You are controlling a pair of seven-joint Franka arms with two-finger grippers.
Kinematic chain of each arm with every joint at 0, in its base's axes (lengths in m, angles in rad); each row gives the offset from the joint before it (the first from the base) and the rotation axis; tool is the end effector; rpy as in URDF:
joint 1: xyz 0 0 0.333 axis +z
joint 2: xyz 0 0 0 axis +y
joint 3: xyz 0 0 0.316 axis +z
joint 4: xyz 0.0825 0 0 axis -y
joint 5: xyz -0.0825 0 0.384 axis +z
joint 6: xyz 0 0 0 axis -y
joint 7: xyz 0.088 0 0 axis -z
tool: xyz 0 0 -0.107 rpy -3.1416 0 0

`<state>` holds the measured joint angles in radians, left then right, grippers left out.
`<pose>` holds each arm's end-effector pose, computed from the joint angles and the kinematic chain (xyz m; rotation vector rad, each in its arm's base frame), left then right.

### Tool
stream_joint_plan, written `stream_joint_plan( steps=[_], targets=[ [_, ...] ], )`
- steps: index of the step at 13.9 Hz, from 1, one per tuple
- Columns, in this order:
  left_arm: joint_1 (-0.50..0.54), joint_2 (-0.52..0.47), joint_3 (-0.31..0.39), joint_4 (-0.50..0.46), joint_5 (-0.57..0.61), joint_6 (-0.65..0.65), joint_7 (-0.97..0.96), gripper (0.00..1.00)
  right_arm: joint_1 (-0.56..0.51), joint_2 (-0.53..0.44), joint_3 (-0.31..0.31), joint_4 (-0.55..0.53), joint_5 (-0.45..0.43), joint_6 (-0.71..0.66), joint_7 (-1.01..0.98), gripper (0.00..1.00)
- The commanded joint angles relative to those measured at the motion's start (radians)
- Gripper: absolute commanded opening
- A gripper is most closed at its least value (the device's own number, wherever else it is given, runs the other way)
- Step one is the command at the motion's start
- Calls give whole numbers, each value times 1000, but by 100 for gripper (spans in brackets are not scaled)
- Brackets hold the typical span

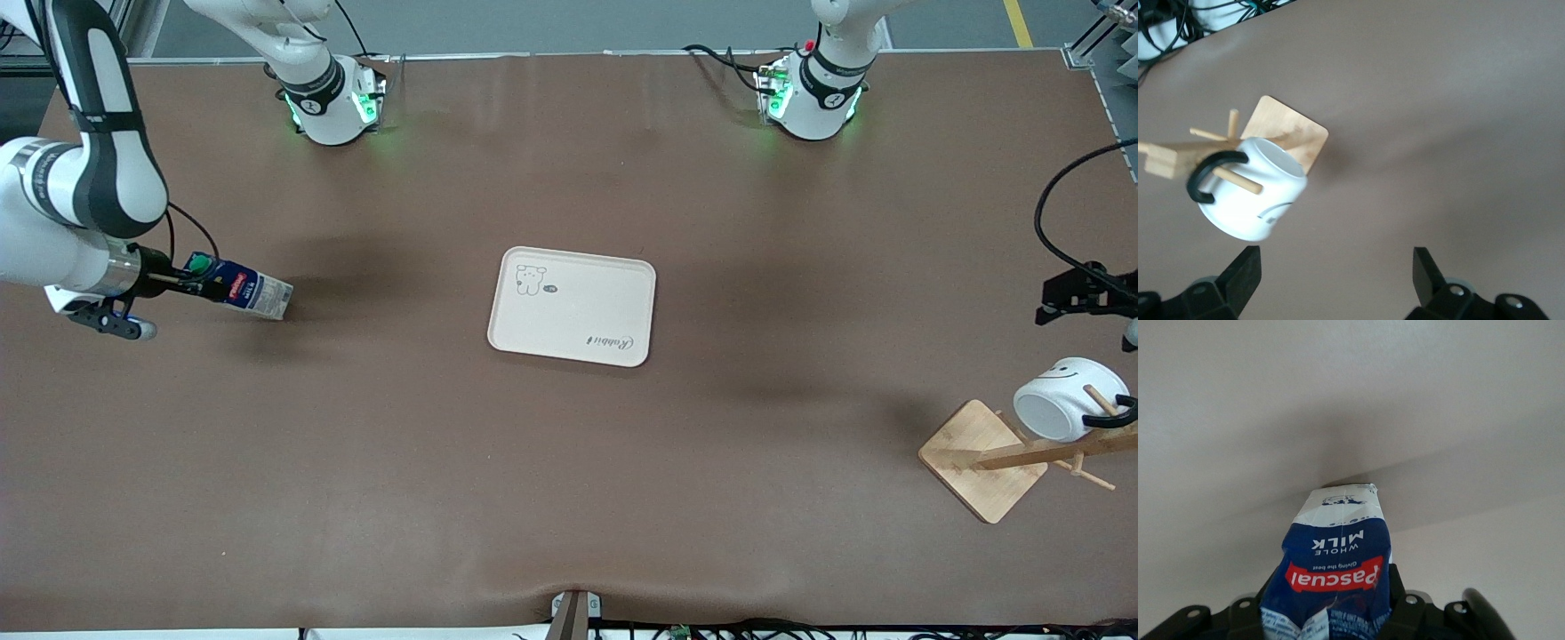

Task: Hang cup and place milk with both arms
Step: 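Release the mug on the wooden stand peg and raise the left gripper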

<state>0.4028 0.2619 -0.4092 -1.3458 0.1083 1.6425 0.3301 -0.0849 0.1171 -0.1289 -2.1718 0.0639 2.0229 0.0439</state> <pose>0.6344 0.0417 0.5926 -3.0848 0.5071 -0.0845 0.5082 -0.1063 0.3208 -3.0219 0.4481 0.4002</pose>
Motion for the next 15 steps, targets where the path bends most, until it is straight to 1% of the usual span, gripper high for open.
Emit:
stream_joint_plan(
  steps=[1,2,4,6,7,8,9,10,11,12,15],
  targets=[
    [5,-38,-57,-13,-7,-29,-147,100,-16,-53,17,-62,-41,34,-15,3],
    [5,-49,-83,-13,-4,-38,-211,100,-18,-50,17,-62,-50,43,-24,3],
    [4,-78,-123,-13,1,-68,-316,100,-24,-40,17,-69,-58,59,-114,4],
    [4,-95,-126,-13,-2,-105,-339,100,-24,-40,17,-100,-58,89,-128,5],
    [4,-121,-123,-21,-12,-121,-339,100,-26,-40,17,-111,-58,95,-130,9],
    [-7,-156,-120,-50,-13,-121,-341,100,-26,-40,17,-112,-58,96,-130,19],
    [-48,-186,-97,-73,-13,-127,-339,100,-29,-39,17,-112,-58,96,-130,29],
    [-106,-222,-27,-107,-13,-142,-332,100,-29,-39,17,-112,-58,96,-130,42],
    [-189,-271,65,-162,-18,-144,-330,100,-29,-39,17,-111,-58,96,-130,75],
    [-265,-308,135,-205,-27,-138,-338,100,-30,-37,17,-109,-58,94,-131,100],
    [-370,-369,280,-259,-100,-138,-338,100,-33,-34,17,-108,-58,83,-131,100]
  ],
)
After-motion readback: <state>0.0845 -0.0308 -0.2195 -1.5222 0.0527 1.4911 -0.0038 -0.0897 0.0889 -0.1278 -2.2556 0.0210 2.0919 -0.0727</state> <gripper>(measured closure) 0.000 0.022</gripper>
